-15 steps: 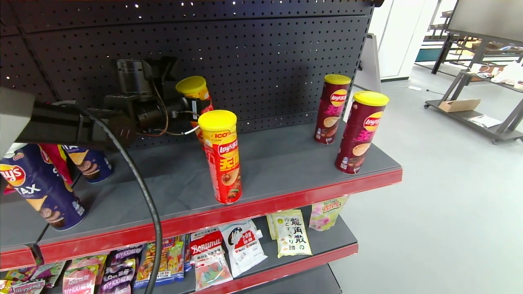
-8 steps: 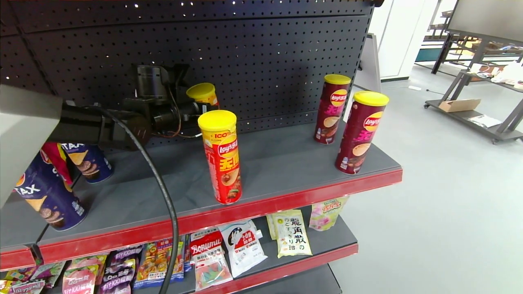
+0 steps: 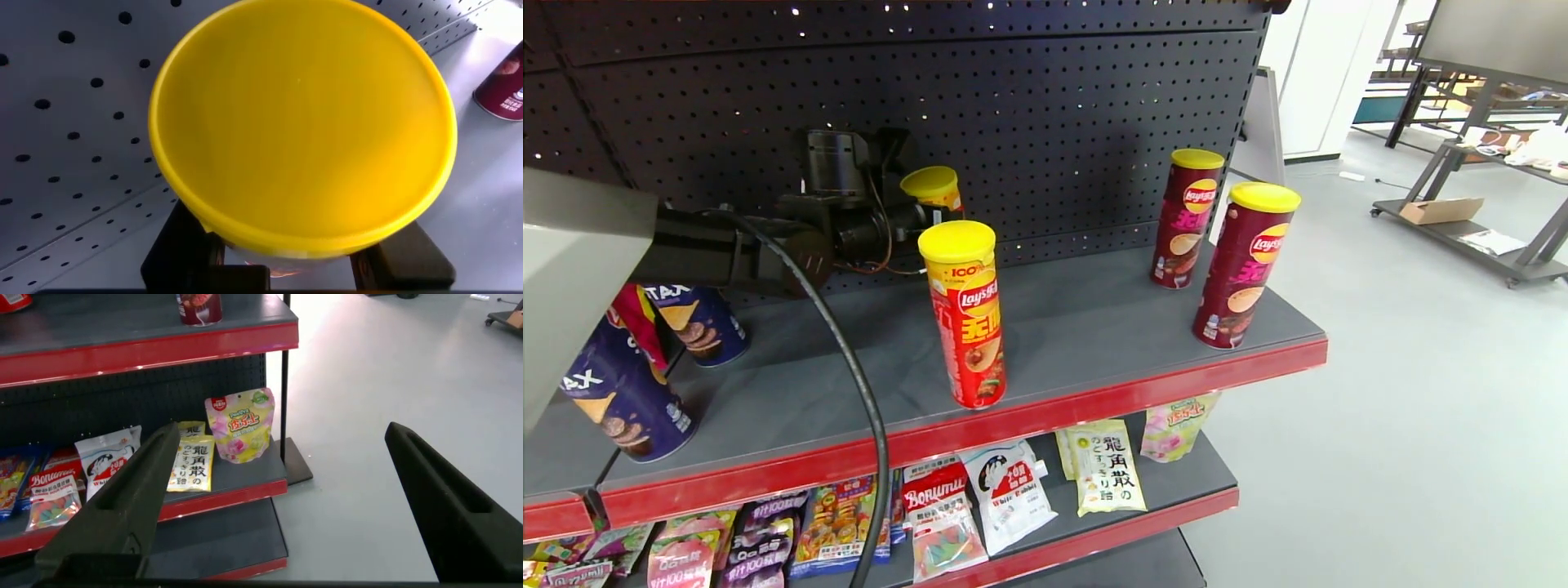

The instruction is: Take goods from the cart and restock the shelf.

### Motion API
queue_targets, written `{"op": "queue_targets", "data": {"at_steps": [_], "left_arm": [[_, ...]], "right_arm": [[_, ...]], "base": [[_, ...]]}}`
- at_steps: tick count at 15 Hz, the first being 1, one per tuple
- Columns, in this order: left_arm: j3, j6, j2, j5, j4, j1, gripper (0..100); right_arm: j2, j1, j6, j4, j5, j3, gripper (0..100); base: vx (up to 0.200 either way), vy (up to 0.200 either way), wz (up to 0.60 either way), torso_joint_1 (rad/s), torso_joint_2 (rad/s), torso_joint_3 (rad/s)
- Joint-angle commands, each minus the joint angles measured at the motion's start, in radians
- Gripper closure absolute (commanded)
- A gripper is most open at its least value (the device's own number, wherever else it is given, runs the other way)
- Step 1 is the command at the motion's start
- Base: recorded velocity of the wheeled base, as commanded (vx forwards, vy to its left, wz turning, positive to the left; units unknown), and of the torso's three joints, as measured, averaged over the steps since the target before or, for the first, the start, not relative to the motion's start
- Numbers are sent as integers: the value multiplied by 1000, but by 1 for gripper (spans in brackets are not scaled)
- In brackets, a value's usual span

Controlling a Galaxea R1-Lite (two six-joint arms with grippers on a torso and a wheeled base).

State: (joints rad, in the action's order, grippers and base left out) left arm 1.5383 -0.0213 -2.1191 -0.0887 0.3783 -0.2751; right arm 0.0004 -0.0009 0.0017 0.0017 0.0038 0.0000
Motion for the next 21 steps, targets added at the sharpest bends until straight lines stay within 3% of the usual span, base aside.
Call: {"op": "queue_targets", "data": {"at_steps": [1, 21], "left_arm": [[0, 0, 2, -2, -2, -1, 100], [45, -6, -35, -6, -42, 5, 100]], "right_arm": [[0, -1, 0, 0, 1, 0, 0], [0, -1, 0, 0, 1, 0, 0]], "base": [[0, 0, 0, 0, 0, 0], [0, 0, 0, 0, 0, 0]]}}
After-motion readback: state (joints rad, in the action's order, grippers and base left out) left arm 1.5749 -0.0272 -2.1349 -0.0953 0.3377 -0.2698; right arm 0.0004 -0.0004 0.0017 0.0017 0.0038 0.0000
